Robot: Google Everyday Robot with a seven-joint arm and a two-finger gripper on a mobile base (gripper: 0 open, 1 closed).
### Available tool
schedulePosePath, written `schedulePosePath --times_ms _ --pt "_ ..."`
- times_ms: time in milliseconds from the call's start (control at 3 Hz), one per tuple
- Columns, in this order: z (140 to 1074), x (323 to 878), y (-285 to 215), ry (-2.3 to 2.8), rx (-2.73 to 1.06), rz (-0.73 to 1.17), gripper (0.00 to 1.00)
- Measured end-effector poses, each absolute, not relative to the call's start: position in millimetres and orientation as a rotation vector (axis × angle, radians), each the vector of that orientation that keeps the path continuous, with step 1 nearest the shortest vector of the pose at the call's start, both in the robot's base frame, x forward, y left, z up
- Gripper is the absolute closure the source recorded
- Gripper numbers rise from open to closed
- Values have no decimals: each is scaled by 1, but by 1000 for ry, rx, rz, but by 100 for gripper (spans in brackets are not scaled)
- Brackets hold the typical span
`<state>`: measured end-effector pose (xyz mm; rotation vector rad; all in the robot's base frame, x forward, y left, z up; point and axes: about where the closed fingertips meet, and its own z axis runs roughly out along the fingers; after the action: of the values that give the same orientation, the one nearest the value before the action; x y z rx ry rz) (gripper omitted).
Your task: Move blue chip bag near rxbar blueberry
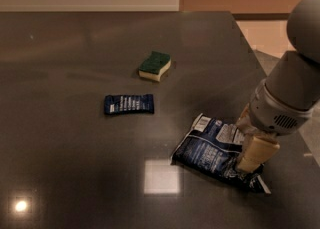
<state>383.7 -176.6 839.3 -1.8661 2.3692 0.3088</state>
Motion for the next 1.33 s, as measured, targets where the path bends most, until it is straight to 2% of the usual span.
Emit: schedulePosePath --times_ms 667,1000,1333 --pt "864 407 -162 2315 -1842 304 87" --pt "882 431 -147 2245 -1841 281 100" --pt "893 459 -129 2180 -1853 280 100"
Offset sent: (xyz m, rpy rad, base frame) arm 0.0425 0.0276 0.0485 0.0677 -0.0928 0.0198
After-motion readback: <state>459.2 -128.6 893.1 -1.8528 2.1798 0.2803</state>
